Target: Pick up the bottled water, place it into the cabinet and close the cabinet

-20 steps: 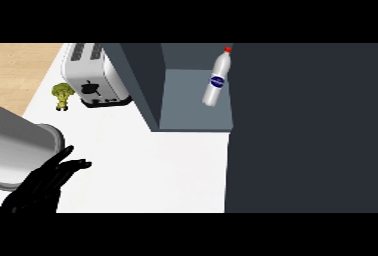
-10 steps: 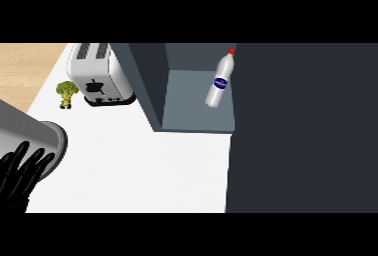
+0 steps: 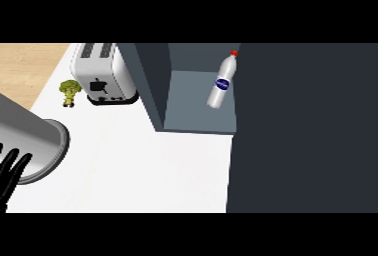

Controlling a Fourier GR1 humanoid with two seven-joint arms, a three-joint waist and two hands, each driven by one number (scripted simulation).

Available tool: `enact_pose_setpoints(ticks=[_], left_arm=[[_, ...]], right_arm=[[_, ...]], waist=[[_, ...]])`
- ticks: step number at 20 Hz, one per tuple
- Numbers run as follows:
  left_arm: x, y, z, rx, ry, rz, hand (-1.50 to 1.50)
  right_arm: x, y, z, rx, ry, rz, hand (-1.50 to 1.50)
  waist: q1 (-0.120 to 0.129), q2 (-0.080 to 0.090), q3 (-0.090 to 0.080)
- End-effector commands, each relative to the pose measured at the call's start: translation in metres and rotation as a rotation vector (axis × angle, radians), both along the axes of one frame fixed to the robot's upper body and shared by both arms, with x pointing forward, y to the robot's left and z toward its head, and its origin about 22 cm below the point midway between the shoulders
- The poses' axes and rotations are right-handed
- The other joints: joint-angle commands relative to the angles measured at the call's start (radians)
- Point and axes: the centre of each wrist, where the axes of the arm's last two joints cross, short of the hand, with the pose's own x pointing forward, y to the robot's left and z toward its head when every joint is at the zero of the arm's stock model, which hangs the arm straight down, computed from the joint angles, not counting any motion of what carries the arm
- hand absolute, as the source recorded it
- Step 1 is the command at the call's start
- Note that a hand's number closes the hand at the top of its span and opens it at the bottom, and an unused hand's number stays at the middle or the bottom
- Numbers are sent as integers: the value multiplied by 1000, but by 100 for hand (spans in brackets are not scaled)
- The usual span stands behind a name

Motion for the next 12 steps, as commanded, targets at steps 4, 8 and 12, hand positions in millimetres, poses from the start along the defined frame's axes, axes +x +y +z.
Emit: enact_pose_setpoints(ticks=[4,8,12], left_arm=[[-8,18,2,20,17,4,-150],[-10,29,6,23,7,-3,-150],[-11,34,8,27,8,-17,-150]], right_arm=[[-13,34,48,-107,-175,12,150],[0,48,45,-94,-147,1,150],[10,67,46,-69,-131,26,150]], waist=[[8,-2,-2],[31,0,-2],[32,0,-2]])
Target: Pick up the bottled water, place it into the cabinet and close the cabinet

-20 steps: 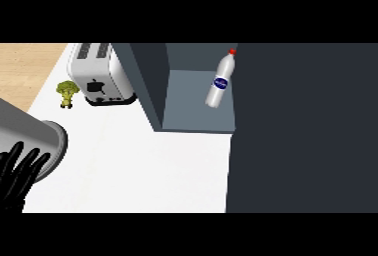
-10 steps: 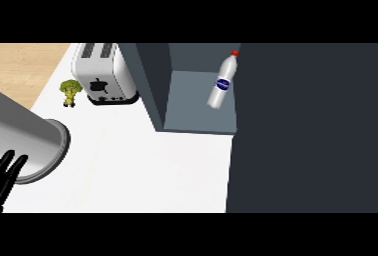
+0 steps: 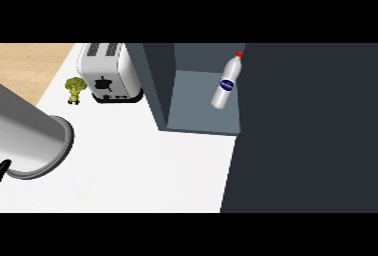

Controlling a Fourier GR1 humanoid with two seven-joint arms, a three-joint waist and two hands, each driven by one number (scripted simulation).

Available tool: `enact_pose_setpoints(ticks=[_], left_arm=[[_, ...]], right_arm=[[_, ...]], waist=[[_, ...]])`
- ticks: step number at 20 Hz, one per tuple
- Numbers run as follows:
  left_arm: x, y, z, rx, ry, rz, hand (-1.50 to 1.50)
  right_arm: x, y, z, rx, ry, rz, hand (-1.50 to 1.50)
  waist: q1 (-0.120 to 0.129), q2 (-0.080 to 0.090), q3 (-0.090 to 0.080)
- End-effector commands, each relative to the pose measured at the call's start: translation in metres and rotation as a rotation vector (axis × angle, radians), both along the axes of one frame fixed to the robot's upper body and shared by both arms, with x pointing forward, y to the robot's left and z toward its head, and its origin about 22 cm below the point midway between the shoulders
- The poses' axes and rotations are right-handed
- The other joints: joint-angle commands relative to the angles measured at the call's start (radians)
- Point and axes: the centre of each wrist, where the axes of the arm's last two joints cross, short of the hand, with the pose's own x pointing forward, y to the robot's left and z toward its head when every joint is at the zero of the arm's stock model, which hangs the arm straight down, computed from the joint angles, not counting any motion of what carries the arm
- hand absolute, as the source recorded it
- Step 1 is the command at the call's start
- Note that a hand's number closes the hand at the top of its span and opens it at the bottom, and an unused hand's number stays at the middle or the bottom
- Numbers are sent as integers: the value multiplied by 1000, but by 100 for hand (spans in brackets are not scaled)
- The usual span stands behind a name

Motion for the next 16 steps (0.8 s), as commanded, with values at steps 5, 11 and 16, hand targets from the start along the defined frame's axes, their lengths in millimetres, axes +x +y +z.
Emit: enact_pose_setpoints(ticks=[5,11,16], left_arm=[[-4,13,6,2,-18,-20,-150],[-5,31,13,12,-27,-18,-150],[-6,36,16,8,-58,-58,-150]], right_arm=[[5,45,38,-17,-129,-32,150],[24,83,50,33,-64,-85,150],[40,150,60,-107,-11,76,150]], waist=[[34,7,3],[44,13,5],[71,28,12]])
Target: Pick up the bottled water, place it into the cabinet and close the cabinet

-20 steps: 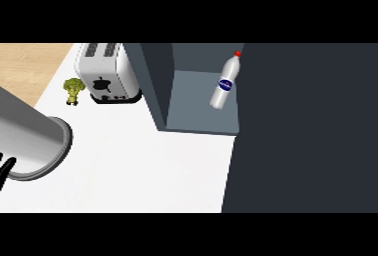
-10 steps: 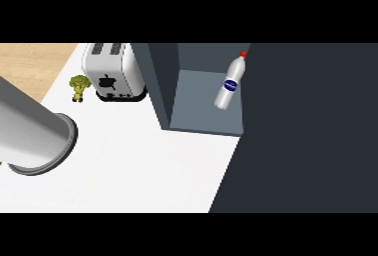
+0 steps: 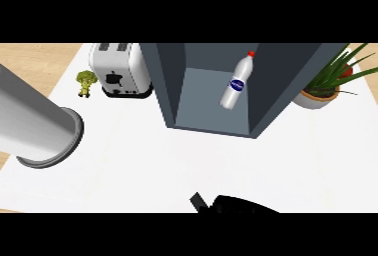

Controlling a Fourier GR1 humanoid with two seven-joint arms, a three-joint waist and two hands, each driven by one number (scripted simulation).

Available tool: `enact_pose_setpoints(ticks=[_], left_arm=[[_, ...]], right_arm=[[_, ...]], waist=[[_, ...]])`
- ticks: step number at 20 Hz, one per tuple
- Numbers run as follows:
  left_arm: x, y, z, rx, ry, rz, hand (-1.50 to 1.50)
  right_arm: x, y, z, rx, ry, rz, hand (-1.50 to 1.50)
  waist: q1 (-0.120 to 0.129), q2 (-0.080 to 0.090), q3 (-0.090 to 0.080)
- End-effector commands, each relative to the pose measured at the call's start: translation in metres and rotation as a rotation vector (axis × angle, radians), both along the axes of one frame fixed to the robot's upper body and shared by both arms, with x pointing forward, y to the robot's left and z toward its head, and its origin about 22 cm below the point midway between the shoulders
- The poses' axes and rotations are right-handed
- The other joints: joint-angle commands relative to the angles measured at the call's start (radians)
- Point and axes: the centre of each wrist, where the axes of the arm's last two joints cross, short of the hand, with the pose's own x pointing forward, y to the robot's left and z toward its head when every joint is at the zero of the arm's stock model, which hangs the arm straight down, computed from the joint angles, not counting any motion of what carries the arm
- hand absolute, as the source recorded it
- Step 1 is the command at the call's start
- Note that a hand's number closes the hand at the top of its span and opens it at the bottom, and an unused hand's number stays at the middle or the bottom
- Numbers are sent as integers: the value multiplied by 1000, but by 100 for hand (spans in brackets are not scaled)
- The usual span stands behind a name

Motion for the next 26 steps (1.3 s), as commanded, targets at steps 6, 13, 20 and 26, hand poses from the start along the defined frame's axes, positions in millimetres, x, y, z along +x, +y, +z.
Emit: enact_pose_setpoints(ticks=[6,13,20,26], left_arm=[[-17,35,0,-14,-8,8,-150],[-43,62,9,-16,-21,53,-150],[-66,59,4,-25,-13,73,-150],[-83,63,-3,-25,-1,105,-150]], right_arm=[[24,86,44,-129,16,282,150],[77,102,75,-120,161,258,150],[116,92,25,-118,296,232,150],[155,50,8,-73,315,129,150]], waist=[[8,18,12],[-54,16,16],[-90,19,17],[-101,18,17]])
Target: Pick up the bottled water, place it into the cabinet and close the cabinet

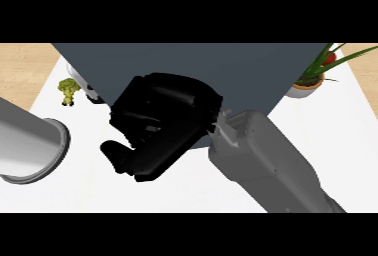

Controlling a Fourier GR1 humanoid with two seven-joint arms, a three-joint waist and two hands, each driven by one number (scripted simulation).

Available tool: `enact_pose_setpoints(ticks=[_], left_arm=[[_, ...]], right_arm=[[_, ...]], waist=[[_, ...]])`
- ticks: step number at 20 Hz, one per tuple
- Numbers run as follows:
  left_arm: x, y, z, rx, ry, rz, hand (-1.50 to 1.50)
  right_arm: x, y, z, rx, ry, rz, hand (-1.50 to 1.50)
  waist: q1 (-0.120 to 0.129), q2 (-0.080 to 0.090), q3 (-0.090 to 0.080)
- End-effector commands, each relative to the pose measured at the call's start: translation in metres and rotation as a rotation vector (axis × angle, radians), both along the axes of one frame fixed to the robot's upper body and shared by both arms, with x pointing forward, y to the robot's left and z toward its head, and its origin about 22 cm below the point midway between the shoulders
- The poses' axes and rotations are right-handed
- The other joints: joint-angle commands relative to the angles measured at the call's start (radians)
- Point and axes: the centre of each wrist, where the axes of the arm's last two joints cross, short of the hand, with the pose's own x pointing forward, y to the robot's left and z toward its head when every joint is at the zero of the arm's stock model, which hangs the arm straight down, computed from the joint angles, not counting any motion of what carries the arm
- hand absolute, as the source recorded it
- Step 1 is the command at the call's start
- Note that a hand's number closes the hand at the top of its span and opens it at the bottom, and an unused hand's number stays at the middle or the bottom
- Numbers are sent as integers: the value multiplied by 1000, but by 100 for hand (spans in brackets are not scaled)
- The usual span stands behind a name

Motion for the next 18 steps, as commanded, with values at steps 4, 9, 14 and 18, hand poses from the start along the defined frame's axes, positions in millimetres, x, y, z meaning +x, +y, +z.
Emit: enact_pose_setpoints(ticks=[4,9,14,18], left_arm=[[-6,4,4,-21,-23,-31,-150],[-13,17,14,-30,-28,-27,-150],[-8,4,-1,-1,-4,-32,-150],[-3,7,-3,-9,-4,-24,-150]], right_arm=[[49,-29,-32,11,20,-151,150],[64,-58,-32,27,-97,-219,150],[77,-49,0,59,-177,-278,150],[81,-51,12,101,-236,-330,-150]], waist=[[-5,5,1],[-6,4,1],[-5,5,0],[-9,7,-1]])
